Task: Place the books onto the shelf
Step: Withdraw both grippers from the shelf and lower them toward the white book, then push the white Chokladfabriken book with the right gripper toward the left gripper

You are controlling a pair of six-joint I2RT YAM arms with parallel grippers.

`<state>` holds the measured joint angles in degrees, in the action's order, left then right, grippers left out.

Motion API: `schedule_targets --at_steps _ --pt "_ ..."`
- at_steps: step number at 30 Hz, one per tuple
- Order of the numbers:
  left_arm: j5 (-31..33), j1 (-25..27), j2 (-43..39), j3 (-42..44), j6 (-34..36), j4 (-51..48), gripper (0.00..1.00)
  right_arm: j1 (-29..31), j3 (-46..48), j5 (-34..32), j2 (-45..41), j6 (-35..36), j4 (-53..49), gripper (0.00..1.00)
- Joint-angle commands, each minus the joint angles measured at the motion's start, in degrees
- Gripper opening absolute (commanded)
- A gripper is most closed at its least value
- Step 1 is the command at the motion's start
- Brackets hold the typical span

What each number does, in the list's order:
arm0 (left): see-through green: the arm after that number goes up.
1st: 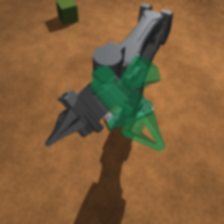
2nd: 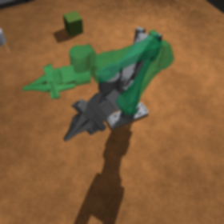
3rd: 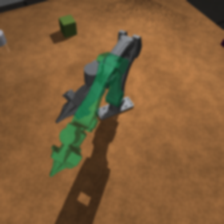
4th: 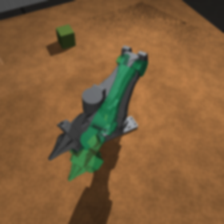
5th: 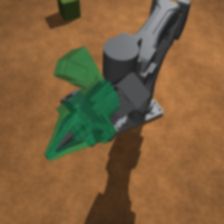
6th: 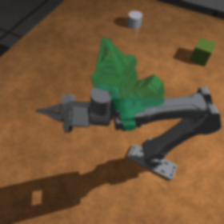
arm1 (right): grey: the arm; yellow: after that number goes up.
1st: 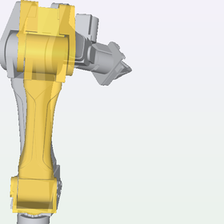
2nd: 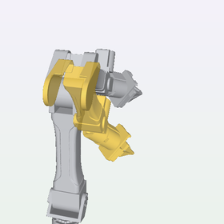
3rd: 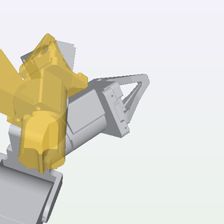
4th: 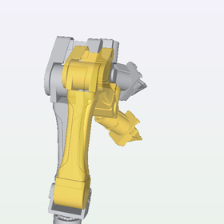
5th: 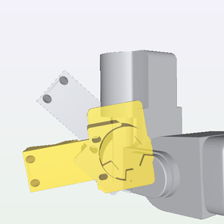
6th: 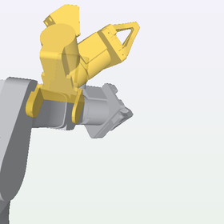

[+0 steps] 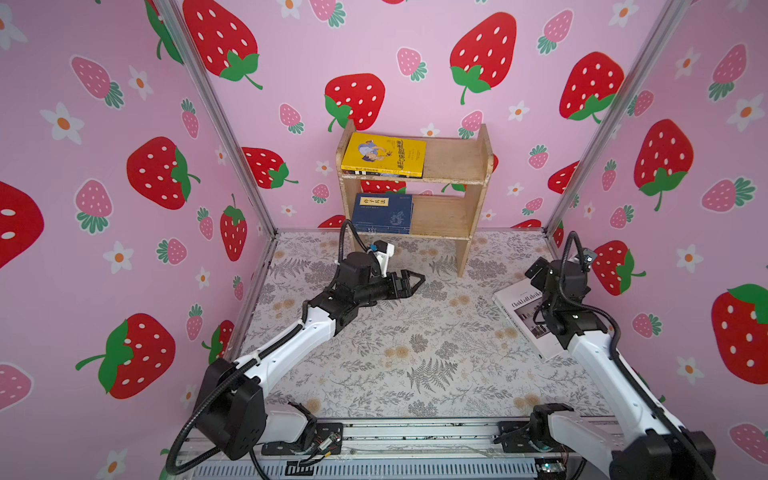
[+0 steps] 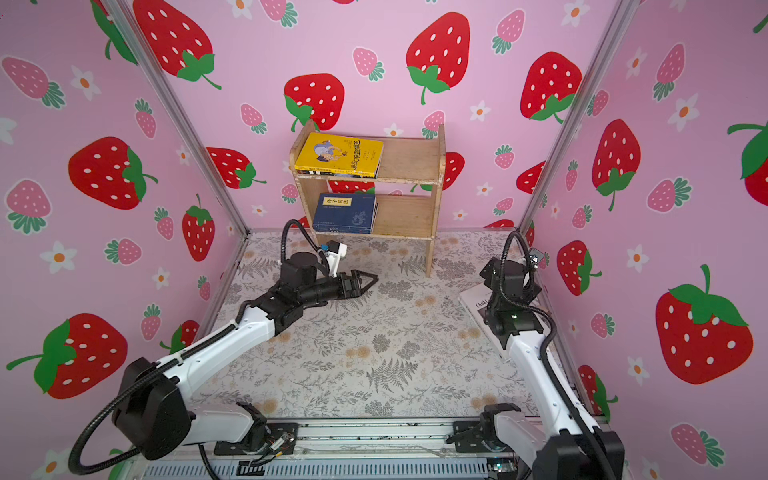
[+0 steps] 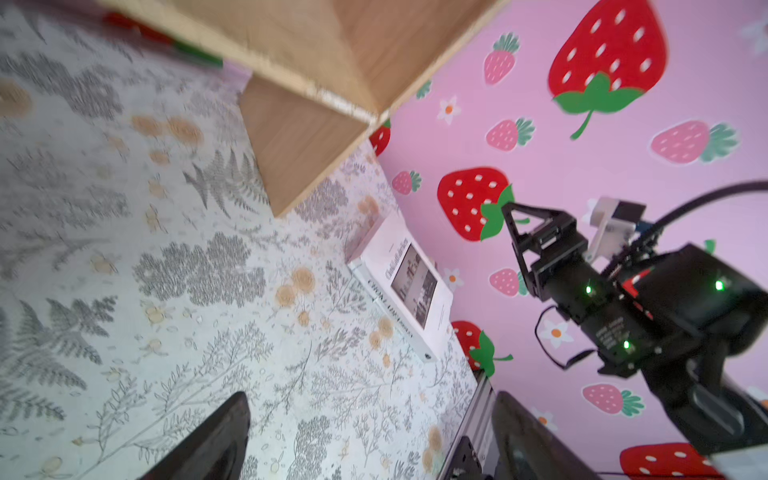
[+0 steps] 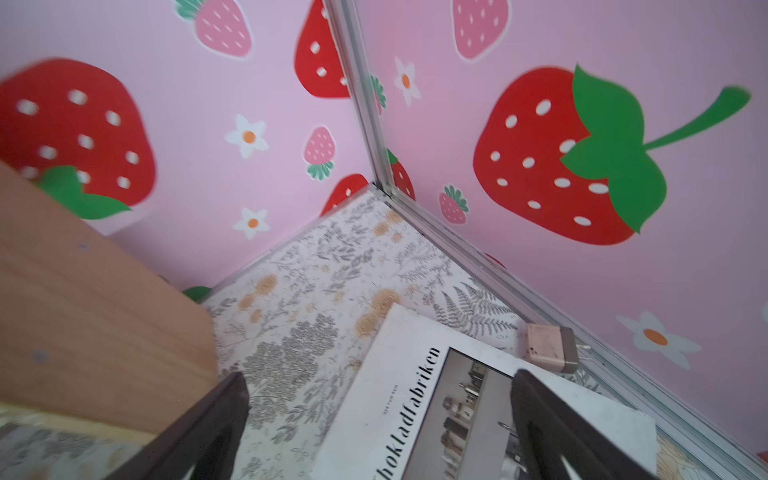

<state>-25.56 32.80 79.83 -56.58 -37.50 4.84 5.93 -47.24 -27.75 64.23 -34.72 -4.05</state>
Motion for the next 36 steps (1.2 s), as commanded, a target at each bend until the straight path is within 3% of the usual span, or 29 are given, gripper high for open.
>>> schedule_targets --at_steps 1,5,10,16,22,29,32,36 --pt "3.37 4.24 2.14 0.22 0.97 1.57 0.92 -6.53 -0.80 9.27 5.96 -4.12 -0.71 1.00" --pt "4.47 7.81 5.34 0.76 0.57 1.74 0.92 -12.44 -2.81 10.33 11.70 -2.00 2.58 1.00" --pt "4.67 9.66 8.35 1.76 -0.77 3.06 0.92 -21.08 -8.38 19.41 22.49 2.21 2.57 1.00" --pt "5.61 9.65 9.44 1.09 -0.65 1.76 0.92 -22.72 -12.55 31.37 32.28 7.56 2.41 1.00" --pt "6.24 9.65 9.68 0.60 -0.73 1.23 0.92 -22.79 -13.30 35.67 37.49 8.66 1.92 0.99" --pt "6.20 9.63 10.30 0.50 -1.19 1.28 0.92 -22.74 -7.86 44.37 36.29 5.04 4.85 0.92" --pt "6.63 9.56 10.55 0.72 -1.43 1.38 0.92 -21.84 -2.75 47.92 32.21 2.11 7.89 0.88" --pt "7.05 9.31 11.60 0.44 -2.10 1.07 0.92 -17.44 3.45 47.97 25.16 -0.81 9.62 0.87"
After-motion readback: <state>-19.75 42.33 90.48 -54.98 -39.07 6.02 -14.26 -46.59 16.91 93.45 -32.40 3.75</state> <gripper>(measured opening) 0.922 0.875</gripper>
